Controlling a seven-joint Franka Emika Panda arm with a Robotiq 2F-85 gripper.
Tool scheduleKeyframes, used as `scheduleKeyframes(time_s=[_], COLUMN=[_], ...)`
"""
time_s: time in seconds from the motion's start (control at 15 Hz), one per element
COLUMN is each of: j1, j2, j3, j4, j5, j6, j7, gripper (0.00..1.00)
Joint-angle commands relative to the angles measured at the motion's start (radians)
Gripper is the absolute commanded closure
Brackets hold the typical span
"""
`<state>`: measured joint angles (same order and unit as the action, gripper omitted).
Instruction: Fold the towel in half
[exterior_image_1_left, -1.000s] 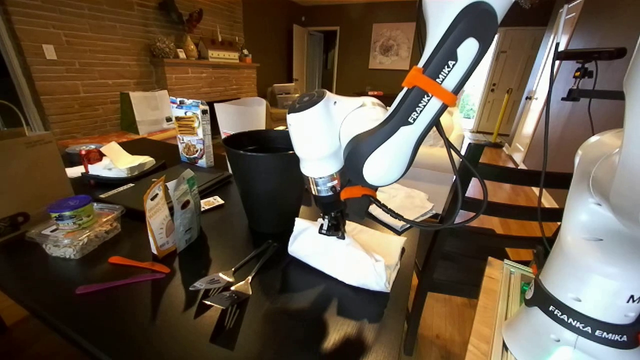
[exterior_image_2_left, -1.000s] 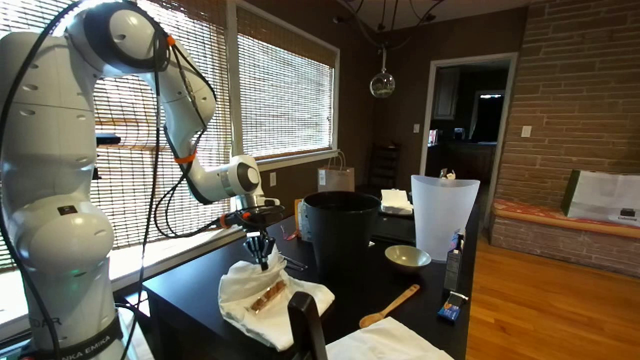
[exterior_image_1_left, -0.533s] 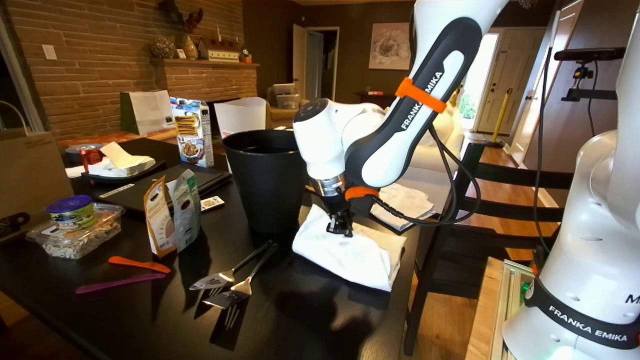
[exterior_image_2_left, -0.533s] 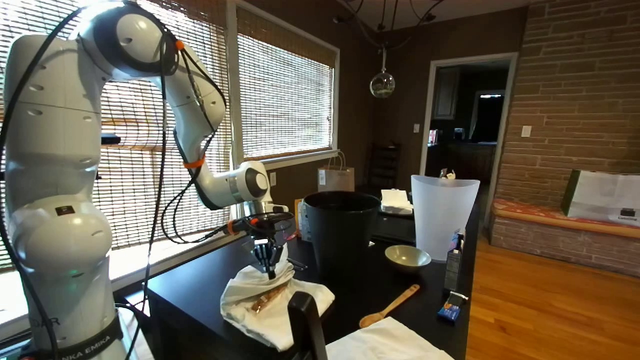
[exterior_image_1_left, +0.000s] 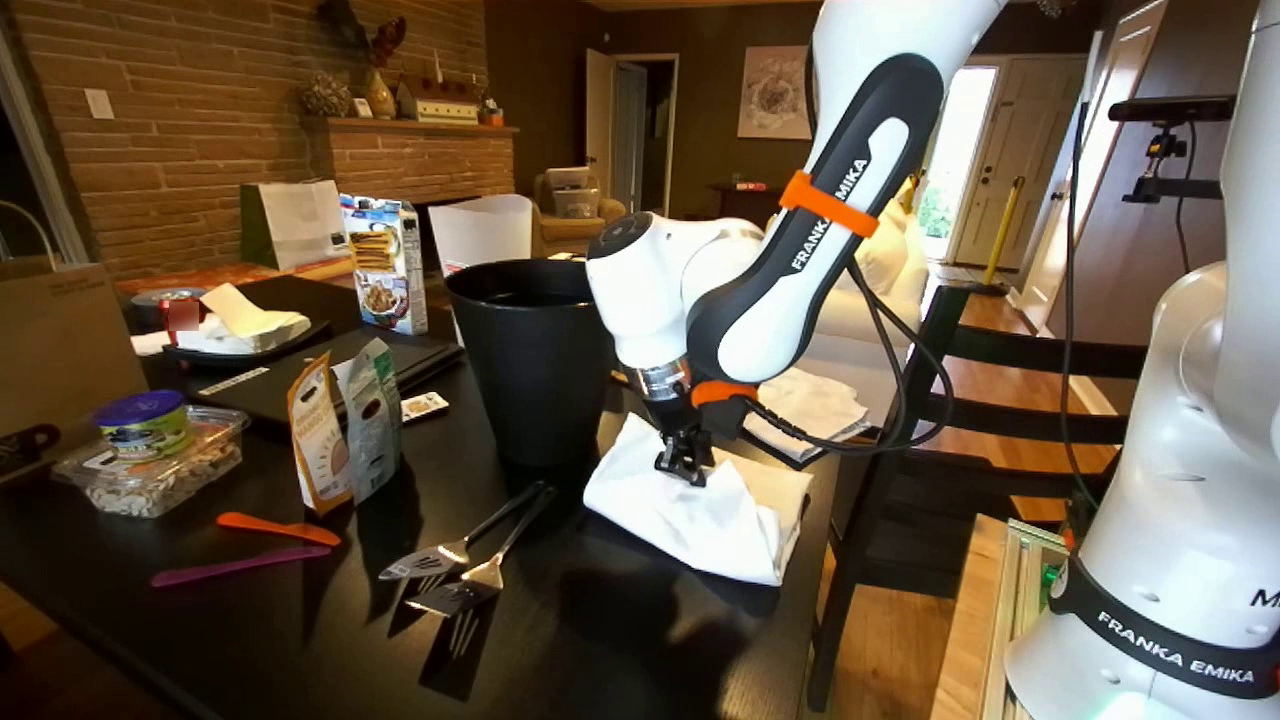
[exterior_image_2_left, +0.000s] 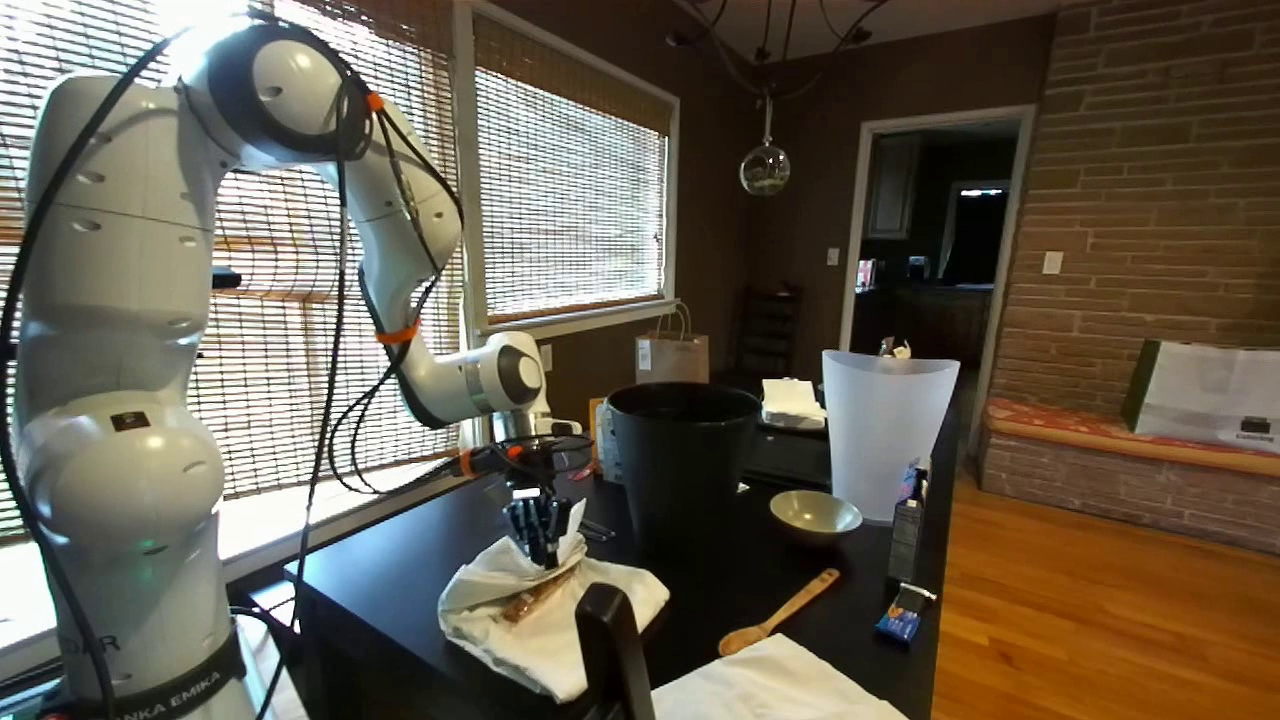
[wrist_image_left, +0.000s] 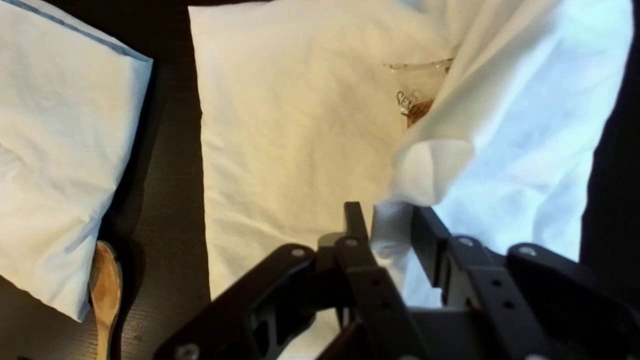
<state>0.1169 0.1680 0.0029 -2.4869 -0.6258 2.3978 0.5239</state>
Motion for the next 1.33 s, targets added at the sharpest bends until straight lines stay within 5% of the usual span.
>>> scheduleKeyframes(time_s=[0.0, 0.27, 0.33, 0.4, 0.53, 1.0, 1.27], j1=[-0.002, -0.004, -0.005, -0.005, -0.003, -0.002, -0.006], j2=[0.008, 0.016, 0.02, 0.024, 0.036, 0.058, 0.081], j3=[-0.017, -0.025, -0.026, -0.028, -0.029, -0.037, -0.05], j4=[0.03, 0.042, 0.042, 0.043, 0.044, 0.048, 0.055], j5=[-0.033, -0.049, -0.05, -0.054, -0.055, -0.069, -0.079], j6=[-0.029, -0.037, -0.033, -0.029, -0.025, -0.01, -0.004], j7=[-0.013, -0.013, -0.015, -0.011, -0.01, 0.002, 0.004], gripper=[0.36, 0.09, 0.1, 0.45, 0.43, 0.93, 1.0])
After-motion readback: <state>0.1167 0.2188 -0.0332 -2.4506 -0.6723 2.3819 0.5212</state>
